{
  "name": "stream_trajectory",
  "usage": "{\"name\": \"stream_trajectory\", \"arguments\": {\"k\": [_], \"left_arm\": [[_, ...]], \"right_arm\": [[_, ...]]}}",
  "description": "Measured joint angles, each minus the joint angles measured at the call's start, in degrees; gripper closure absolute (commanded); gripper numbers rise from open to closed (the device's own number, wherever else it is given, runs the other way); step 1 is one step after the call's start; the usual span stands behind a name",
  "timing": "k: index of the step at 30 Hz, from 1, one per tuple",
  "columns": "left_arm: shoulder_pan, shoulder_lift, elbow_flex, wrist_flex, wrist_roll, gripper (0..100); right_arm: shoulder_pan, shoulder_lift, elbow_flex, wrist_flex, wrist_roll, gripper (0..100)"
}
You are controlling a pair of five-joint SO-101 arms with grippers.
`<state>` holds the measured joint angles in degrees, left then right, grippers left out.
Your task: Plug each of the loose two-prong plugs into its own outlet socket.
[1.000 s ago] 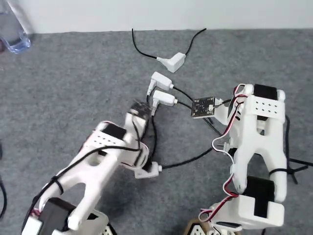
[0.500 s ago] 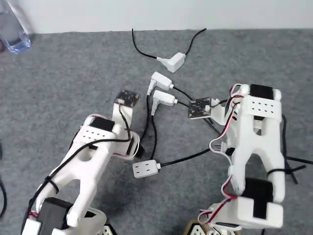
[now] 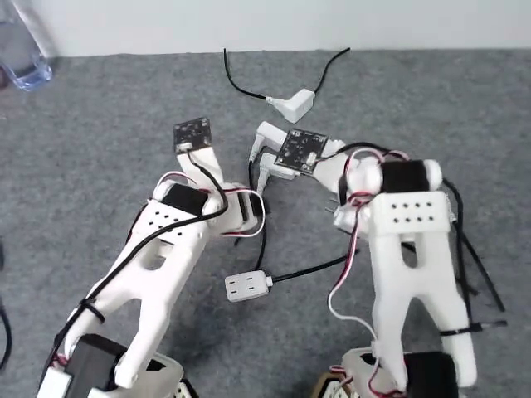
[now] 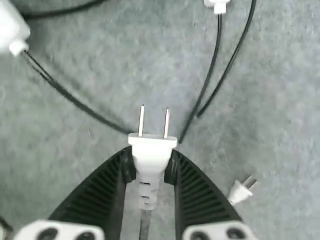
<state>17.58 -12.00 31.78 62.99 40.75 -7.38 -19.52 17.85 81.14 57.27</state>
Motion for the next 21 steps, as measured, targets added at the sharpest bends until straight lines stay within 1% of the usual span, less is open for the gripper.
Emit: {"name": "stream_trajectory", "arguments": {"k": [3, 6, 9, 12, 15, 17, 21], "left_arm": [[0.97, 0.00, 1.85, -4.48, 2.99, 70], [2.37, 0.00, 5.27, -11.52, 4.66, 70], [4.13, 0.00, 9.49, -19.16, 5.10, 70], [5.63, 0.00, 12.66, -24.70, 5.10, 70], [5.80, 0.00, 12.84, -26.90, 5.10, 70], [5.98, 0.00, 12.84, -27.43, 5.27, 70], [6.15, -2.73, 13.89, -27.69, 6.33, 70]], "right_arm": [[-0.88, -0.88, 5.54, -6.33, -3.25, 99.1], [-2.11, -0.97, 9.58, -11.25, -5.01, 99.1], [-4.04, -0.97, 10.29, -12.48, -5.54, 99.1], [-5.01, -1.05, 10.29, -12.66, -5.71, 99.1], [-6.24, -1.05, 9.67, -10.55, -5.63, 99.1], [-7.56, -1.05, 8.44, -8.53, -5.63, 99.1], [-7.82, -1.05, 6.42, -6.51, -5.63, 99.1]]}}
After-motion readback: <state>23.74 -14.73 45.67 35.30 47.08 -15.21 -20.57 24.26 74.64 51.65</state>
